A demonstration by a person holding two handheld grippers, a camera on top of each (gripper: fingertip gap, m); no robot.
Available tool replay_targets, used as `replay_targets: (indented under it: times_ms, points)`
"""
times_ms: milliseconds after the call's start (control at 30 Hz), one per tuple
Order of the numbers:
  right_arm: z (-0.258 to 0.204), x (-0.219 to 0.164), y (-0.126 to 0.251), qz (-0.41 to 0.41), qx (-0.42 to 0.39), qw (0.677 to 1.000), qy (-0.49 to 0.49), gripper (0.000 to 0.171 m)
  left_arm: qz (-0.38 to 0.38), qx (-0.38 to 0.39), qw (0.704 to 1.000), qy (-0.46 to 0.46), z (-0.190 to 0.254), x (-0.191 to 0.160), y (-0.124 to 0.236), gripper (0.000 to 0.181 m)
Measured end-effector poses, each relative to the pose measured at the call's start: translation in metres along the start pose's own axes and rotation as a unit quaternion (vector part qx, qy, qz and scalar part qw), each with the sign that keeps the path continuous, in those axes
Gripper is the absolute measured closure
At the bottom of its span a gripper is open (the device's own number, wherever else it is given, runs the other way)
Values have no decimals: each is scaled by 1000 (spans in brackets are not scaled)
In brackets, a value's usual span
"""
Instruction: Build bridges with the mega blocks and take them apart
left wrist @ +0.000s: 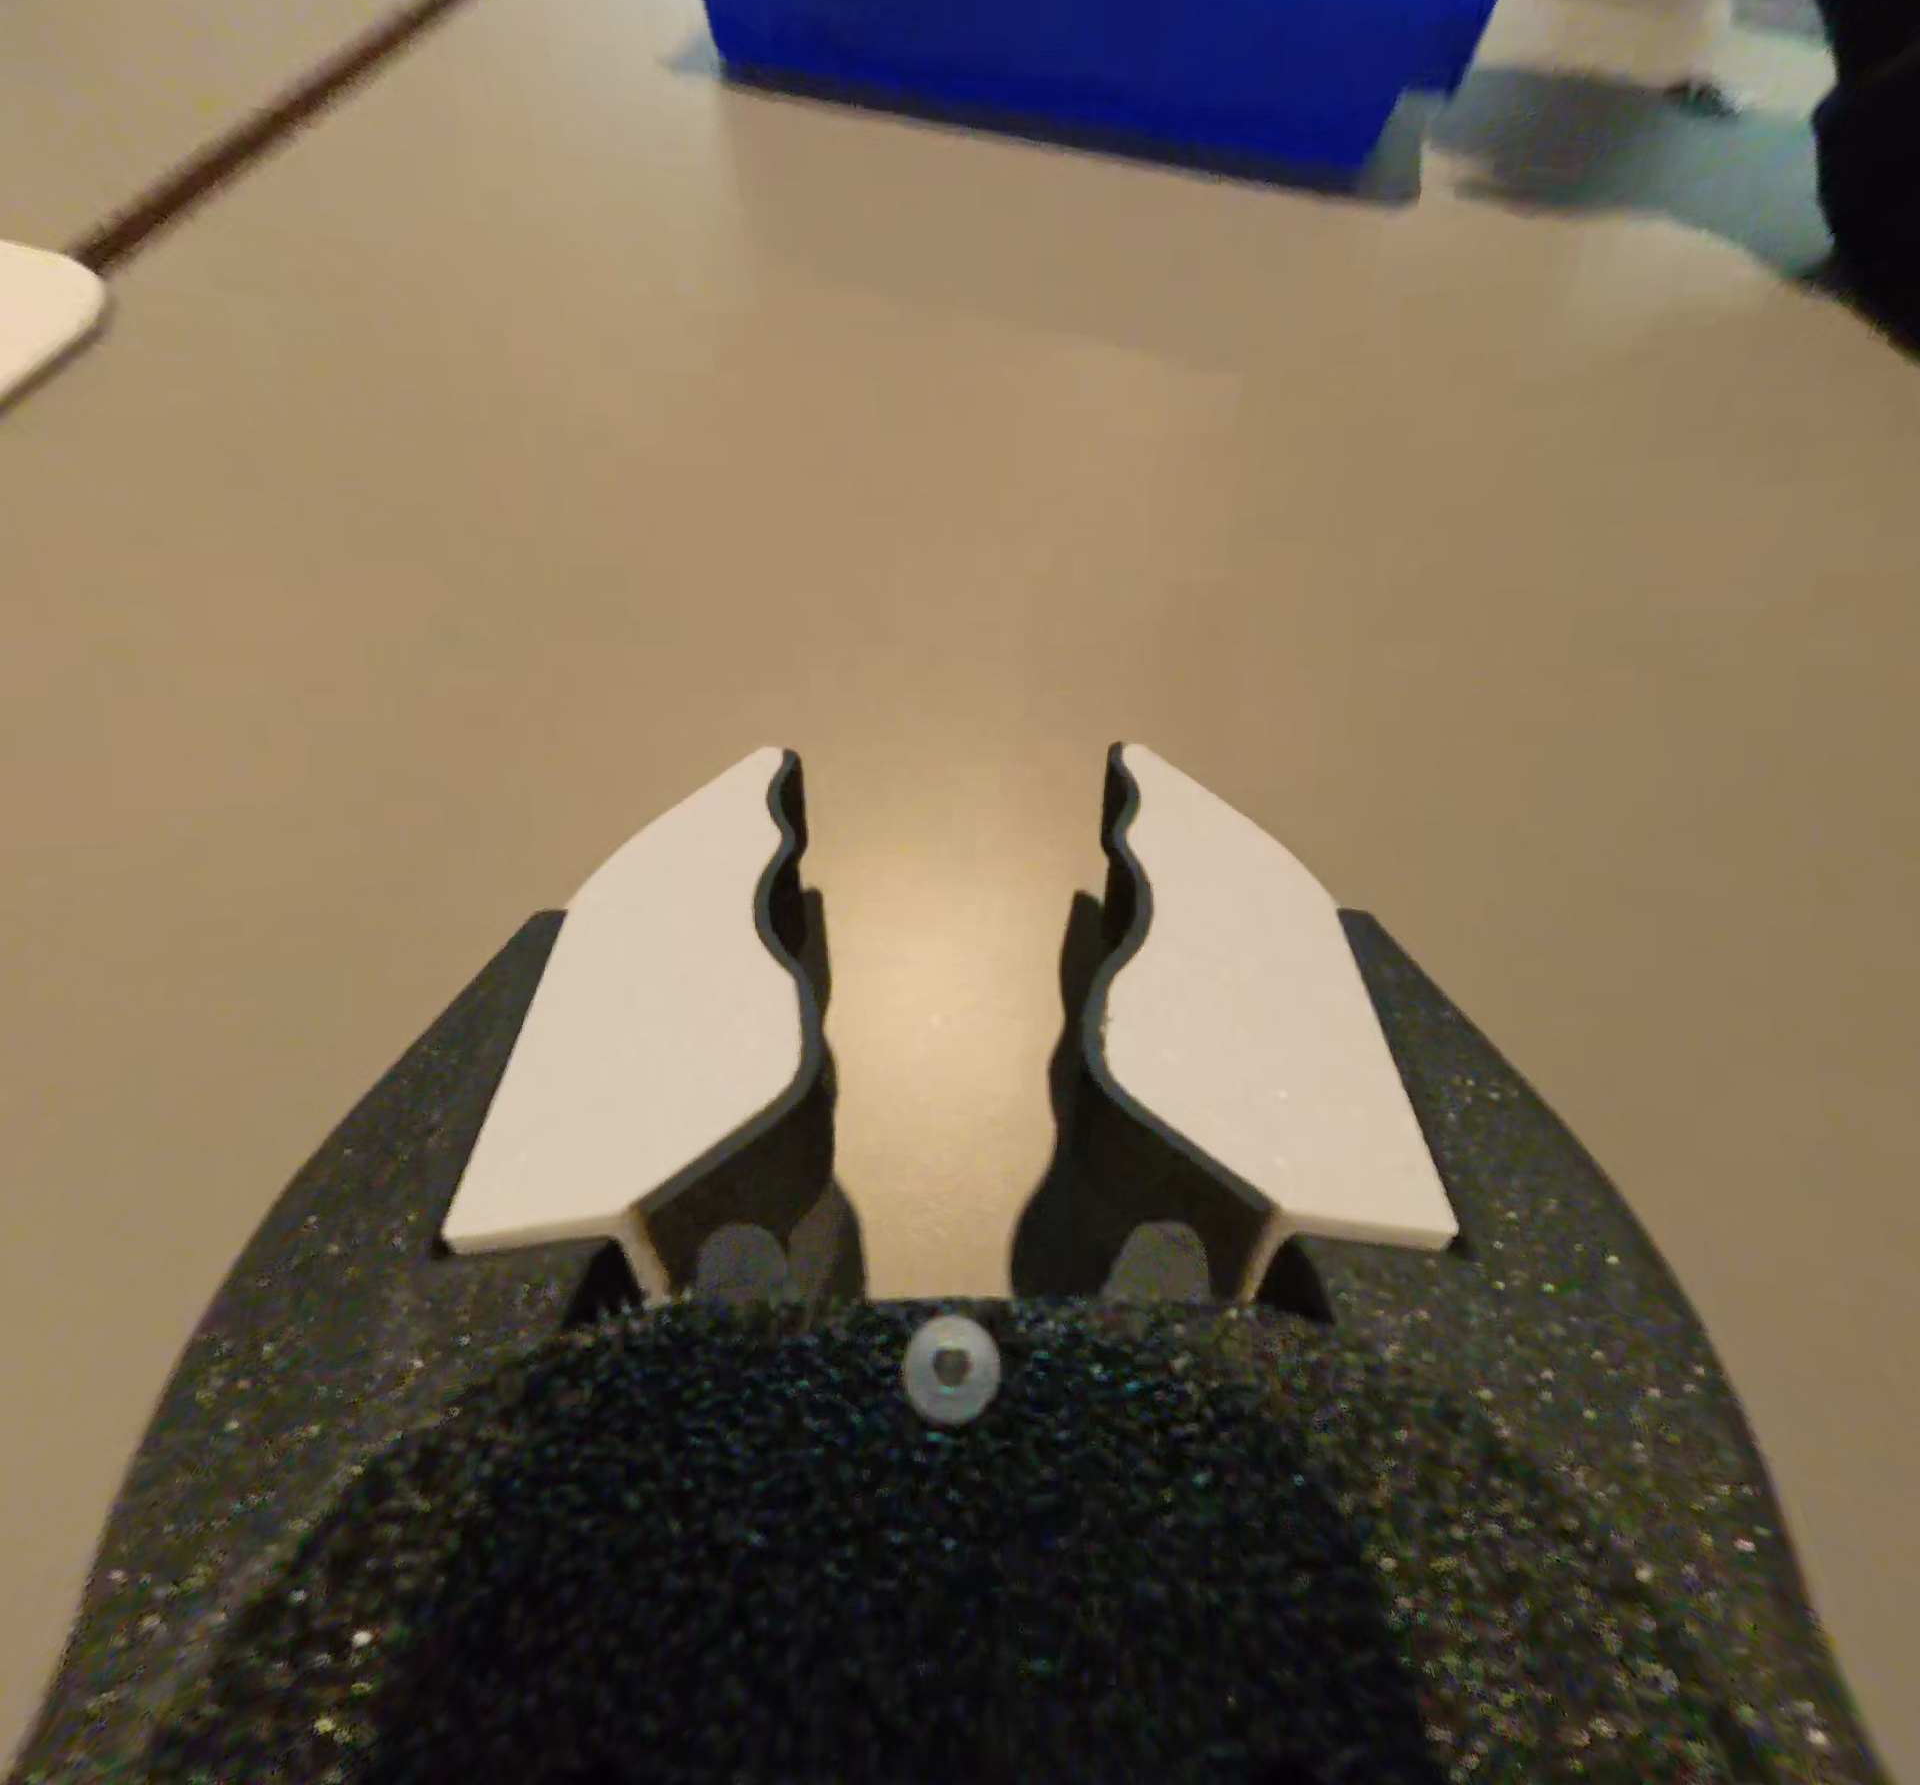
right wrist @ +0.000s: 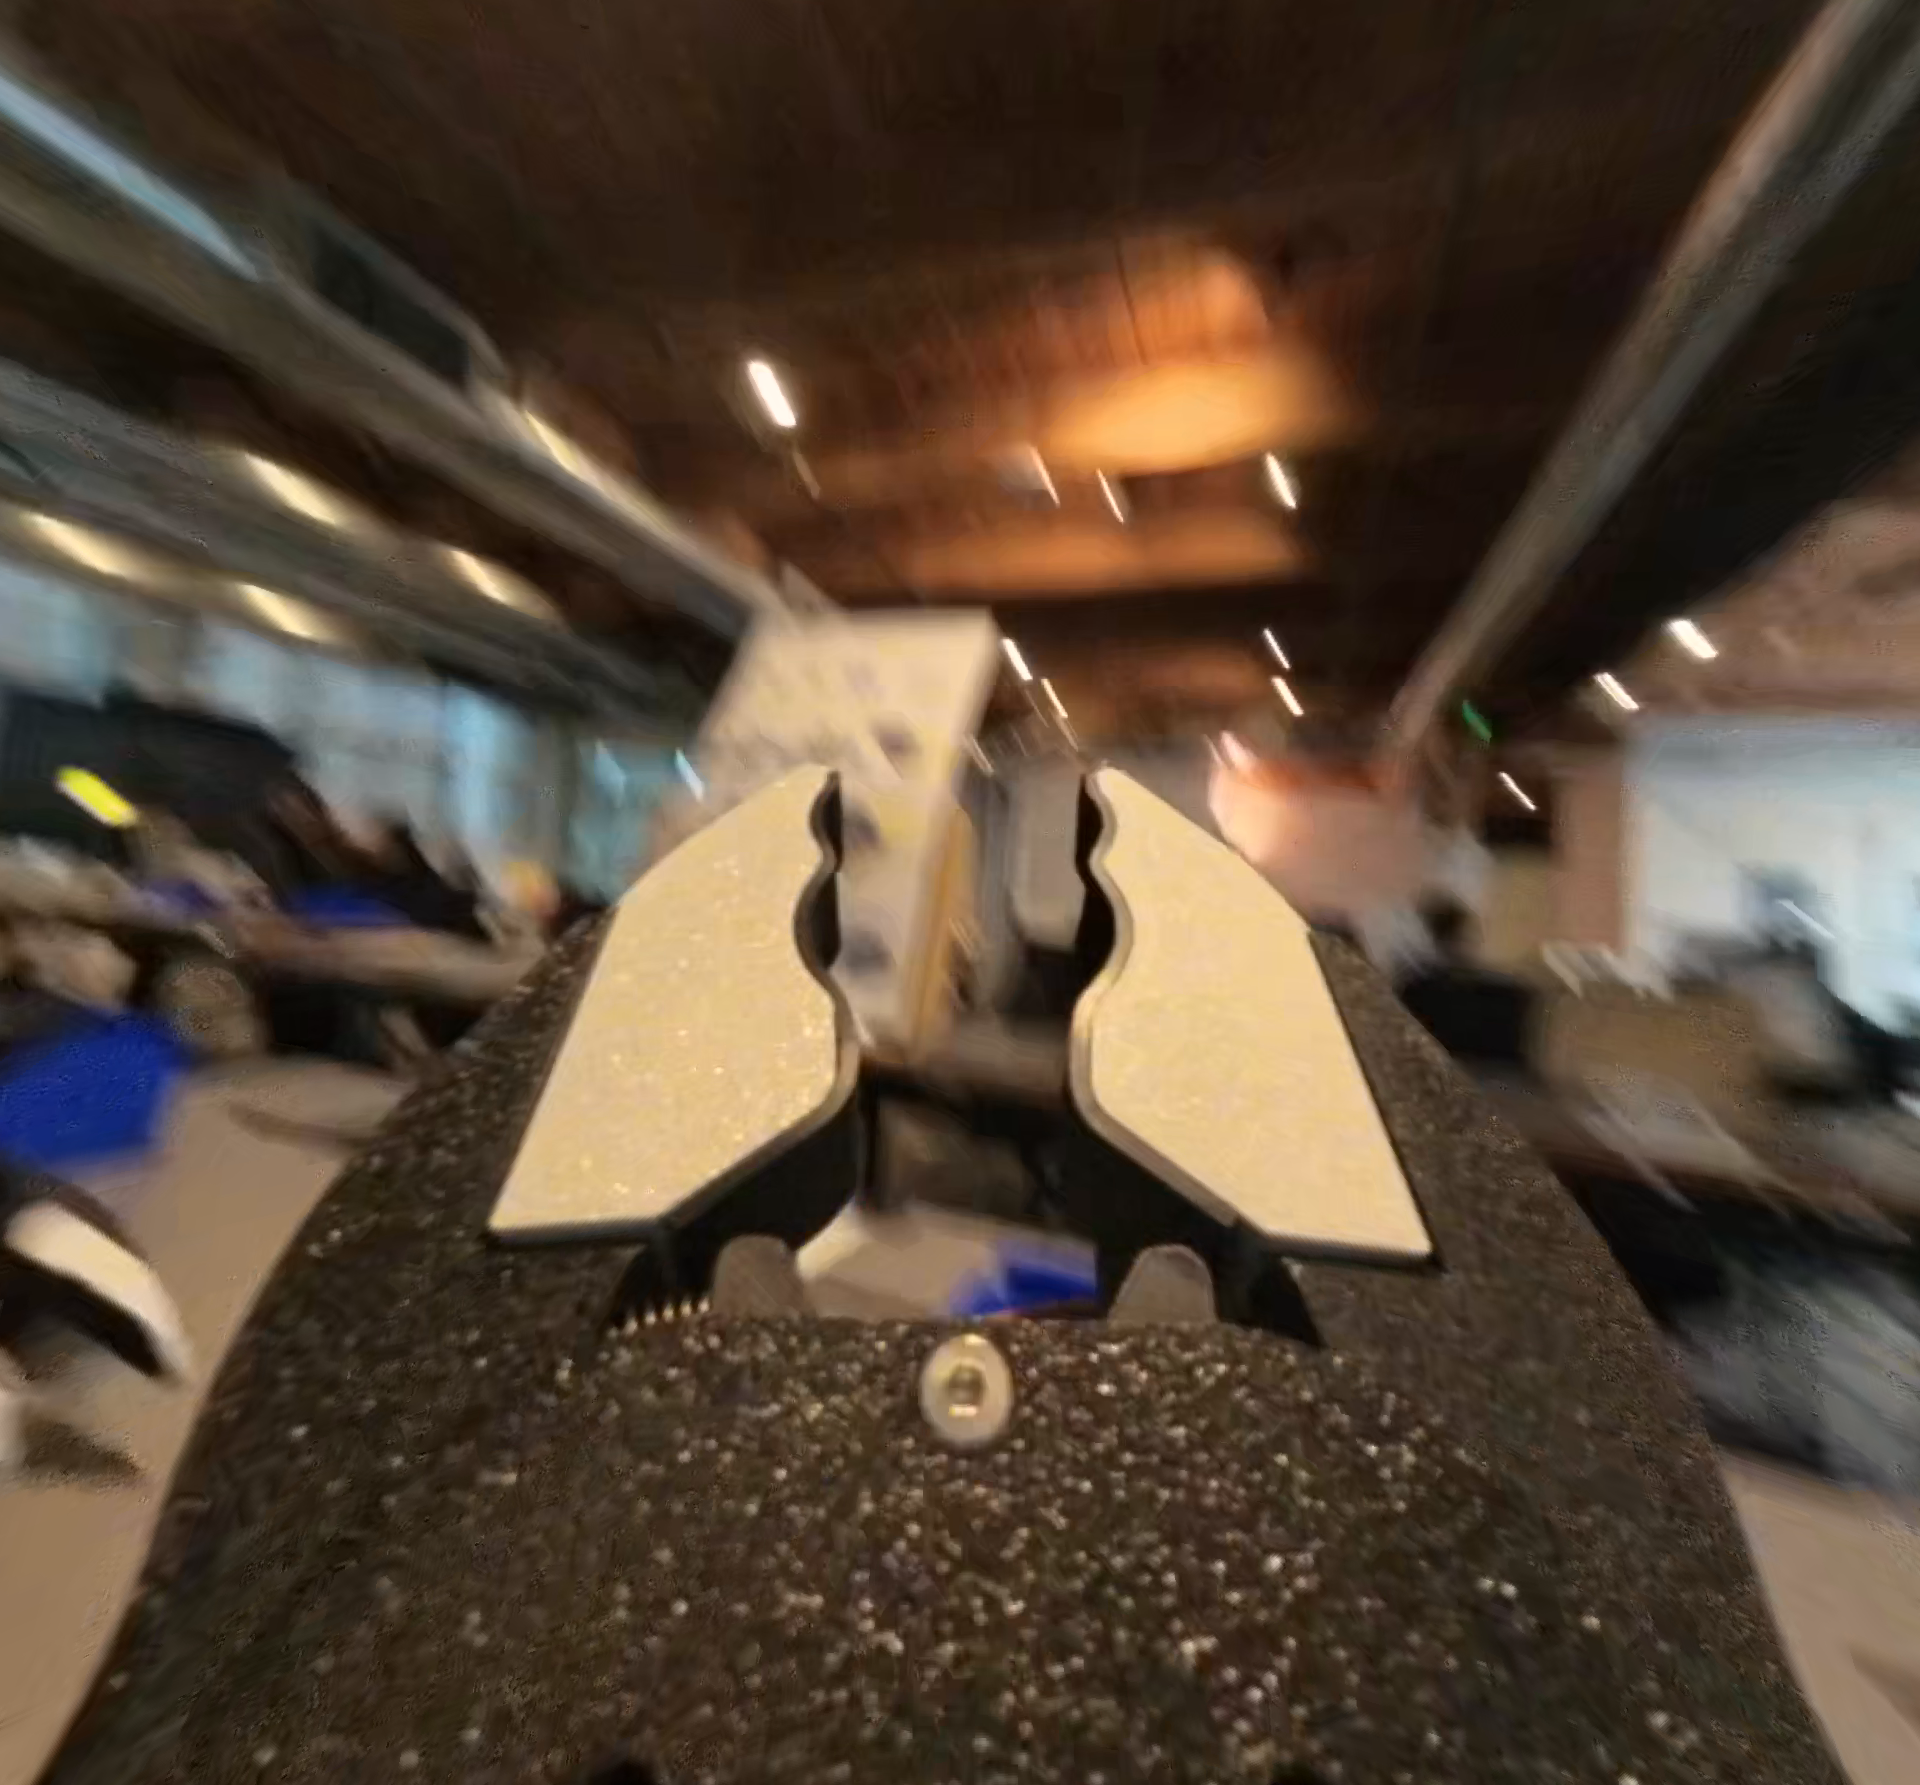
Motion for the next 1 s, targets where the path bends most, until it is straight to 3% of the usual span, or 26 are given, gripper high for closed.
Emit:
replay_targets:
  times_ms: [33,100,167,300,467,700,833,1000]
  points:
    - [-11,14,-1,61,33,997,-20,132,26,8,1000,7,-3,3,4,126]
    - [-33,22,-15,95,94,989,-67,128,80,25,996,25,-11,10,14,124]
    - [-61,7,-39,46,139,986,-80,121,128,47,990,40,-20,16,28,124]
    - [-131,-60,-87,-116,205,970,-59,105,191,91,975,61,-37,21,53,122]
    - [-212,-124,-101,-237,303,922,-36,98,185,111,974,69,-51,17,68,122]
    - [-243,-191,-84,-355,345,867,-55,103,124,223,966,32,-68,11,98,123]
    - [-257,-205,-75,-389,373,841,-48,106,110,308,944,53,-83,14,163,124]
    - [-268,-214,-72,-415,393,820,-25,107,51,421,893,150,-136,10,299,122]
Point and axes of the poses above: each gripper's, where its closed fingertips meet, y back along the fingers, x out of its top, z = x × y across the jaws, the point moved 7 cm from there along y, back along the fingers, and after that the axes turned 9 degrees about x, right-handed, at the moved point
